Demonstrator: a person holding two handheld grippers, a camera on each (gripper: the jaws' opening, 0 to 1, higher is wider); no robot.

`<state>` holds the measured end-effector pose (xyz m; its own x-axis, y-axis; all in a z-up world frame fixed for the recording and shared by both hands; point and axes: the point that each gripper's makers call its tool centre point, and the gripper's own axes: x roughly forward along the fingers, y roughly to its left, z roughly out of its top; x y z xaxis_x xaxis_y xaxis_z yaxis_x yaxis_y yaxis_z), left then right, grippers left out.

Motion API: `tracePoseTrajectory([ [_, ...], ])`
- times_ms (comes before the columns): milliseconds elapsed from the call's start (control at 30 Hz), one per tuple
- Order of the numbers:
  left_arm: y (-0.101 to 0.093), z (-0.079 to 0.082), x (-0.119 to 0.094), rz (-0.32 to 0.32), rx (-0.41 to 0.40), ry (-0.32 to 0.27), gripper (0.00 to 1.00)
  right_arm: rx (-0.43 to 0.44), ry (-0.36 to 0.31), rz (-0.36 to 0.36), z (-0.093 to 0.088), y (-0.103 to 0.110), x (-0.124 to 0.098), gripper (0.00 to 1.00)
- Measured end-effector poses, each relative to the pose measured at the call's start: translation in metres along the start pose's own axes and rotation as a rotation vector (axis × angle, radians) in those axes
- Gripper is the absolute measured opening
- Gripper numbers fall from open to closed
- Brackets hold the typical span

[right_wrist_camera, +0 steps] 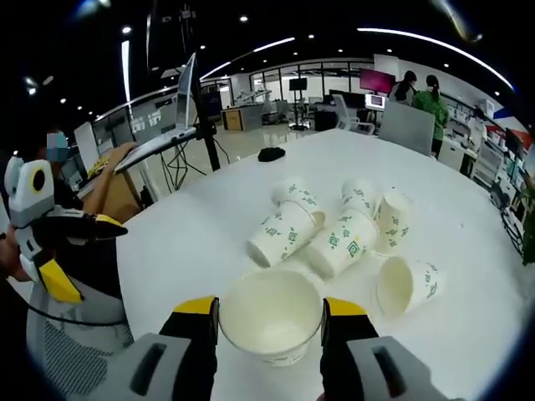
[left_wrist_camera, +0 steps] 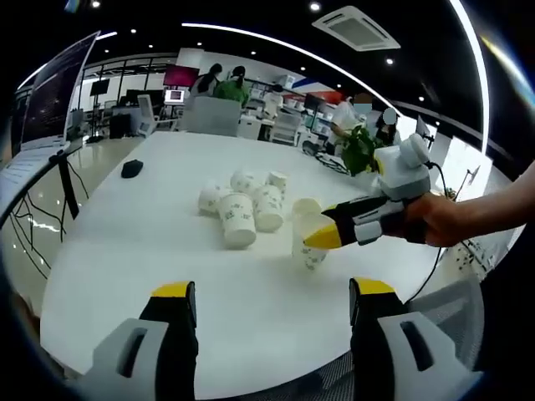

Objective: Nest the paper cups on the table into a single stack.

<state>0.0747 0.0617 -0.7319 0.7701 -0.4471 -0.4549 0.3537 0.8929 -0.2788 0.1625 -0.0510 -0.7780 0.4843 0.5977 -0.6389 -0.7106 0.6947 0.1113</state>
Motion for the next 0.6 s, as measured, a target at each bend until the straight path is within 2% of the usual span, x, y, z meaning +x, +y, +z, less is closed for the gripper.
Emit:
tracePoseTrajectory([
  [133, -0.001, 0.000, 0.000, -0.006, 0.002, -0.001, 0.74, 0.010, 0.007, 0.010, -0.007, 0.012, -0.002, 0.46],
  [300, -0.001, -0.001, 0.000, -0.013, 0.003, -0.001, 0.74, 0.027, 0.010, 0.012, -0.012, 0.017, -0.001, 0.46],
  [600, -0.006, -0.001, 0.000, -0.026, 0.011, 0.007, 0.74, 0.055, 0.015, 0.001, -0.019, 0.011, -0.002, 0.51],
])
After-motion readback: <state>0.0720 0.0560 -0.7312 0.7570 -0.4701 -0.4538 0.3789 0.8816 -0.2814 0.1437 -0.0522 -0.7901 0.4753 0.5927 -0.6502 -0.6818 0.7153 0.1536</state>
